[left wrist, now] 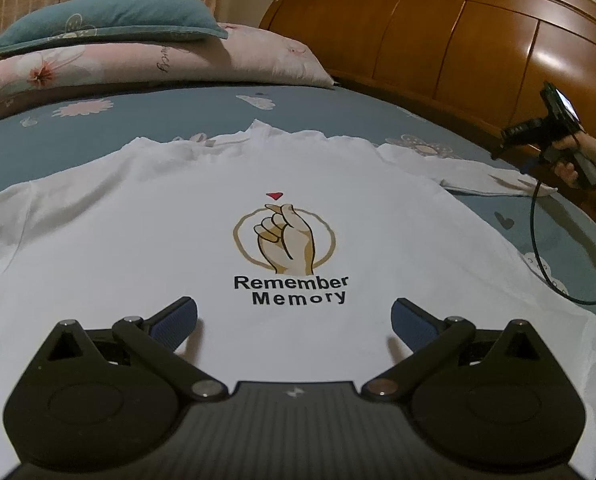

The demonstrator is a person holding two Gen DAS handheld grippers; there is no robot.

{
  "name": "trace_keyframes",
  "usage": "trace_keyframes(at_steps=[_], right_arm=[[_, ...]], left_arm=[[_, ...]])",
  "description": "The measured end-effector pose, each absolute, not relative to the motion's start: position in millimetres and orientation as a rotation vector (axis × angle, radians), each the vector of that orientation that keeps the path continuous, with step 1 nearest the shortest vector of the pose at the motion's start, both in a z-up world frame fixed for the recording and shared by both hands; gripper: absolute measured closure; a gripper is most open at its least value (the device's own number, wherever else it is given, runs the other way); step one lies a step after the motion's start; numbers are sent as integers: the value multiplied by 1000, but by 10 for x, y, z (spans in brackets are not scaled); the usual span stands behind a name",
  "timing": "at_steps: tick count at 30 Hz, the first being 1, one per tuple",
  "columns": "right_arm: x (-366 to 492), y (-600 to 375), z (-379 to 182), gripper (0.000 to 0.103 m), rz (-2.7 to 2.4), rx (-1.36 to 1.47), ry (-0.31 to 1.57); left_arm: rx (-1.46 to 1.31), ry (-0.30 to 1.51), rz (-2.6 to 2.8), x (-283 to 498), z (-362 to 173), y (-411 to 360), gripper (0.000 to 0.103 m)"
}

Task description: Fold clothes

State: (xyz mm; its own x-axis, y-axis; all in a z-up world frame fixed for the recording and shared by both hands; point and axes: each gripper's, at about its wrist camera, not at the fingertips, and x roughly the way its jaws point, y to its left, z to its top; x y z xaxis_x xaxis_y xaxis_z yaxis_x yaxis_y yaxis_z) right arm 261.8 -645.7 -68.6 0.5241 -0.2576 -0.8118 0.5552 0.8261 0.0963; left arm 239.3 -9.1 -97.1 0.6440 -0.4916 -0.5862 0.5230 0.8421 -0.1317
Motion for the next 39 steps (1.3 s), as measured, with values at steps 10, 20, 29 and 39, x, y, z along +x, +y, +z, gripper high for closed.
trace_keyframes(at_steps=[10,20,29,39], right_arm=[[2615,-6777,-958,9,-635,324,830],[2273,-6343,-991,8,-548,333,883],[2158,-5643,-277,8,-488,228,887],[1782,-4236,494,0,-217,32,809]], left_arm=[[61,662,-577,2411,-1023,-118,1],[54,644,-592,2350,-970,-140,1],[44,621,-565,2347,-888,-91,1],[28,622,-482,2373,-863,5,1]])
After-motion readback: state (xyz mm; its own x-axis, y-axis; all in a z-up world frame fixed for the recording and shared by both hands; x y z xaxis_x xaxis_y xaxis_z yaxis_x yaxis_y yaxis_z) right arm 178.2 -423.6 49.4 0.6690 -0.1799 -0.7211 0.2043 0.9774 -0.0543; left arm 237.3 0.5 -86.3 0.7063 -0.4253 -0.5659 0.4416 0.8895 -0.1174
